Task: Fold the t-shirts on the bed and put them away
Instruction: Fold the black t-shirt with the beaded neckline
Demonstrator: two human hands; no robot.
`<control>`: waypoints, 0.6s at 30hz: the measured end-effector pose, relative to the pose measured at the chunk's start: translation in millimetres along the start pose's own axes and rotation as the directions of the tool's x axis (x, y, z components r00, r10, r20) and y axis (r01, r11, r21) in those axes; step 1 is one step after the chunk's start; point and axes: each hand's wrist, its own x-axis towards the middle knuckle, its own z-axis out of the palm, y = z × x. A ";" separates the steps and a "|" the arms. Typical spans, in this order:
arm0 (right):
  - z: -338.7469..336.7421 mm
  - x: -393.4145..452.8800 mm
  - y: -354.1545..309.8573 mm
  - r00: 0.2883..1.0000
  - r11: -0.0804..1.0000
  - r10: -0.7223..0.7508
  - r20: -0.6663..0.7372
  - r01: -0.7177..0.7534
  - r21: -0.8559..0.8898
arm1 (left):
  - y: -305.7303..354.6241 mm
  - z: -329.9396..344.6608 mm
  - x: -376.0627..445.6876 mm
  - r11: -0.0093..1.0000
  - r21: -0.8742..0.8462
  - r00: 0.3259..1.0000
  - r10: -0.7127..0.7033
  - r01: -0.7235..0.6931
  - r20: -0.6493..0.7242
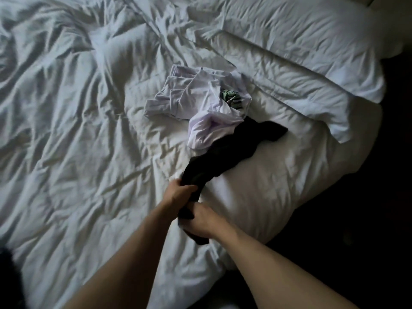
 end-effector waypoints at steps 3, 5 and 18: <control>14.9 0.2 -5.8 0.993 0.983 -0.035 0.114 0.013 0.182 | -9.4 -25.5 -19.4 0.993 0.108 0.996 0.050 -0.041 -0.078; 17.3 4.9 -10.3 0.994 0.951 -0.027 0.110 -0.008 0.310 | -15.5 -46.9 -30.4 0.992 0.080 0.987 0.111 -0.102 -0.120; 95.2 21.8 -87.9 0.897 0.231 0.436 0.074 -0.191 0.954 | -63.3 -174.2 -158.3 0.954 0.218 0.978 0.197 -0.207 0.069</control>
